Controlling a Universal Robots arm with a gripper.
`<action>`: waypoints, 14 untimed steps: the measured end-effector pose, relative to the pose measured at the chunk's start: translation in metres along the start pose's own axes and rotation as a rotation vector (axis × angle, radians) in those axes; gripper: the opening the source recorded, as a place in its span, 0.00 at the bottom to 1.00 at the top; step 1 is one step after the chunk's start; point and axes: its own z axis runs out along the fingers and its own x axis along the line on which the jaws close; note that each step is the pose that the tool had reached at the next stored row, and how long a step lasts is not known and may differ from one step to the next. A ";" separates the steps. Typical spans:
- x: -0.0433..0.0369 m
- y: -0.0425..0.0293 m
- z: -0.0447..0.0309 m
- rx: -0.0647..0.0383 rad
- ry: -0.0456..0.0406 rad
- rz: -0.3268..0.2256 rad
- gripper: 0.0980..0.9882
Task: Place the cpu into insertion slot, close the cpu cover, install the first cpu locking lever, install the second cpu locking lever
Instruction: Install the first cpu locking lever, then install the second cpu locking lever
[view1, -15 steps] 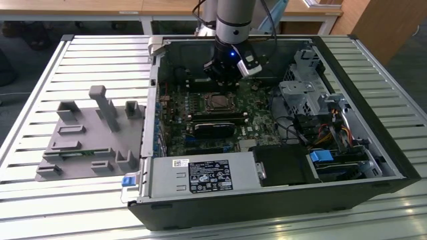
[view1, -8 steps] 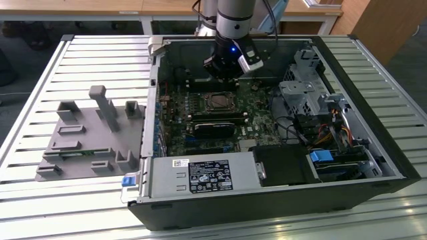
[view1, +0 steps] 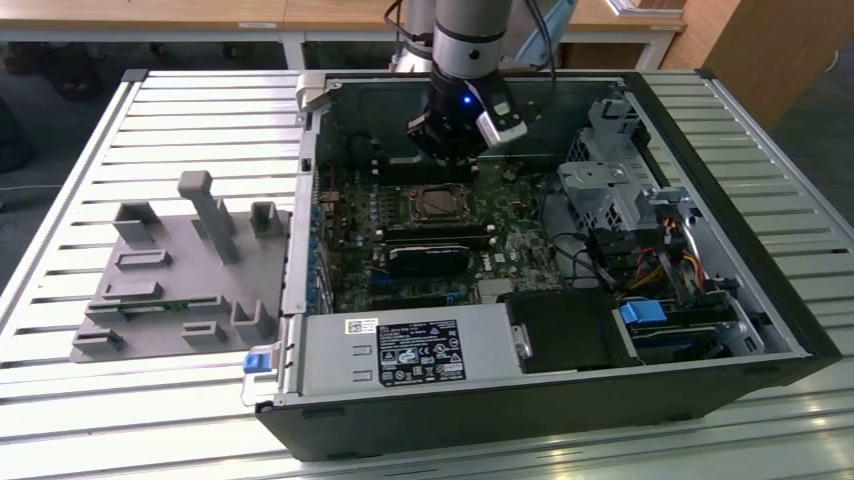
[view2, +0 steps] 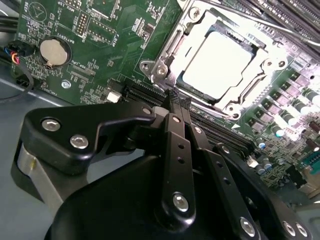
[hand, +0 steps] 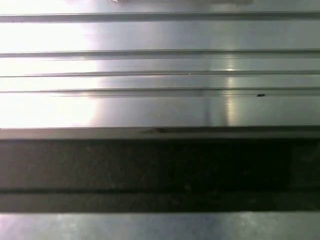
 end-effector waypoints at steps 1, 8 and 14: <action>0.0000 -0.0002 0.0000 0.000 0.0000 0.000 0.02; -0.0006 -0.0020 0.0000 0.000 0.0000 0.000 0.02; -0.0009 -0.0034 -0.0002 0.000 0.0000 0.000 0.02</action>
